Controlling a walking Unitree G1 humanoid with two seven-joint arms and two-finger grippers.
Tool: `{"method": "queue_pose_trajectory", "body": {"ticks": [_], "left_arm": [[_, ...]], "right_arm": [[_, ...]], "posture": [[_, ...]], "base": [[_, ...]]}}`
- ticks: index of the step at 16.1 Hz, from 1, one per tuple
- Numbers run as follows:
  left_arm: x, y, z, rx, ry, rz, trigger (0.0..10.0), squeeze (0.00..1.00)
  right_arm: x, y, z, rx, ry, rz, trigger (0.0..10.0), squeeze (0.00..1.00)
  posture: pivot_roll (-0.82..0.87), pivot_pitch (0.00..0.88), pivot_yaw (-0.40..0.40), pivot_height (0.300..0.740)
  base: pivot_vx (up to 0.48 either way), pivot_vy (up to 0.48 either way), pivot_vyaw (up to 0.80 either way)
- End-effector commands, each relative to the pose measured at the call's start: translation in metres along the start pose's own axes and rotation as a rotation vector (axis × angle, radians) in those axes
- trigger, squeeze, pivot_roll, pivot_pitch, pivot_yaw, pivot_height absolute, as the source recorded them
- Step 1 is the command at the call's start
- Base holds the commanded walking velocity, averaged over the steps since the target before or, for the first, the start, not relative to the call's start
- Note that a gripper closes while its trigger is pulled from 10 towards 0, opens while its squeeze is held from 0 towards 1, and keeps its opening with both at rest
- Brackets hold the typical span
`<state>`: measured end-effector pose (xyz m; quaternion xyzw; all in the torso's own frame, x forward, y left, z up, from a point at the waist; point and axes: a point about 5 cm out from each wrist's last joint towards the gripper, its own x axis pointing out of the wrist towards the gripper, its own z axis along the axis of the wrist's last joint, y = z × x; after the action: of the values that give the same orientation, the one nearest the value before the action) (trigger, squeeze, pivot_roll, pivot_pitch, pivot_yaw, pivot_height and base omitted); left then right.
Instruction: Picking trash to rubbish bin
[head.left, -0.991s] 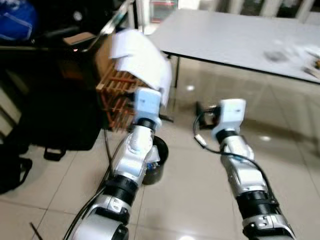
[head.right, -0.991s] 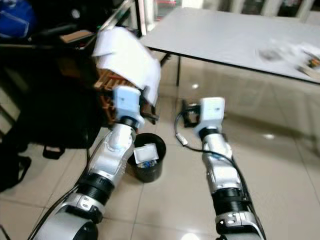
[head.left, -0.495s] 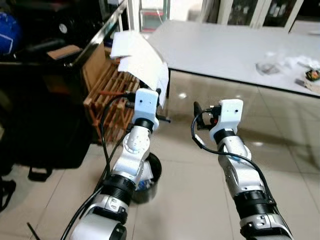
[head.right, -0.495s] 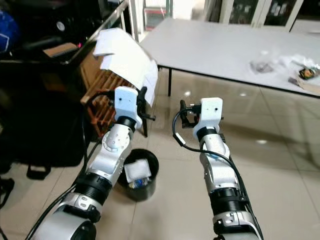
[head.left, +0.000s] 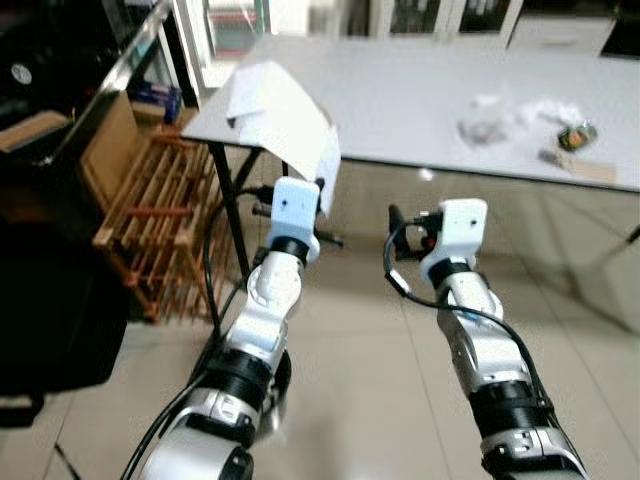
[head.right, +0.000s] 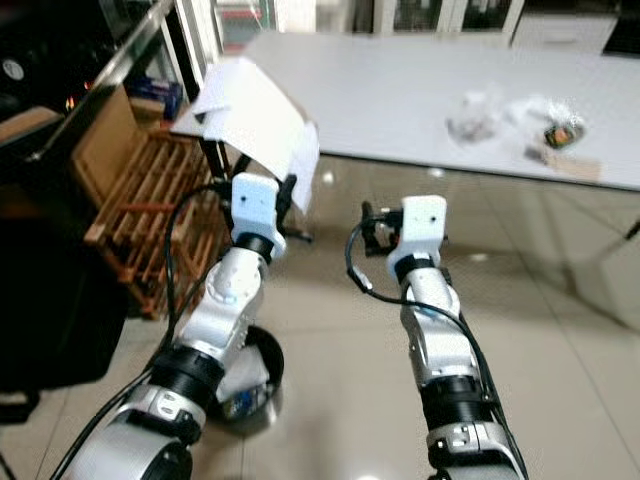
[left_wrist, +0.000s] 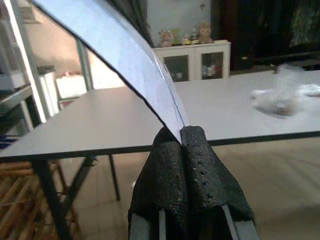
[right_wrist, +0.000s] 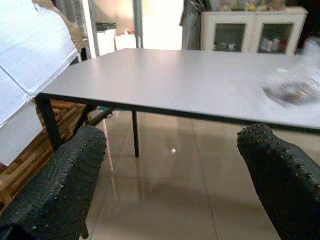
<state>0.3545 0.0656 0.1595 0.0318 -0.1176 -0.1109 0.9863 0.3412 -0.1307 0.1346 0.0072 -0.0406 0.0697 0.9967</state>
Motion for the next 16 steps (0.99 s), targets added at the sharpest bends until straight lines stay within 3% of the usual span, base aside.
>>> {"method": "queue_pose_trajectory", "body": {"ticks": [1,12,16], "left_arm": [[-0.0017,0.0087,-0.0027,0.008,0.010,0.027,10.0,0.00],[-0.0011,0.0088,-0.0018,0.009,0.006,0.030,10.0,0.00],[-0.0019,0.0064,-0.0013,0.012,-0.005,0.015,10.0,0.00]], "right_arm": [[0.0000,0.0127,0.0005,-0.009,-0.002,0.063,10.0,0.00],[-0.0005,0.0157,-0.0024,-0.008,0.011,0.082,10.0,0.00],[-0.0001,0.0138,-0.0042,0.007,0.023,0.063,10.0,0.00]], "posture": [[-0.06,0.054,0.020,0.740],[-0.06,0.045,0.025,0.740],[-0.06,0.043,0.028,0.740]], "base": [[0.405,0.000,0.80],[0.334,0.000,0.80],[0.000,0.000,0.00]]}}
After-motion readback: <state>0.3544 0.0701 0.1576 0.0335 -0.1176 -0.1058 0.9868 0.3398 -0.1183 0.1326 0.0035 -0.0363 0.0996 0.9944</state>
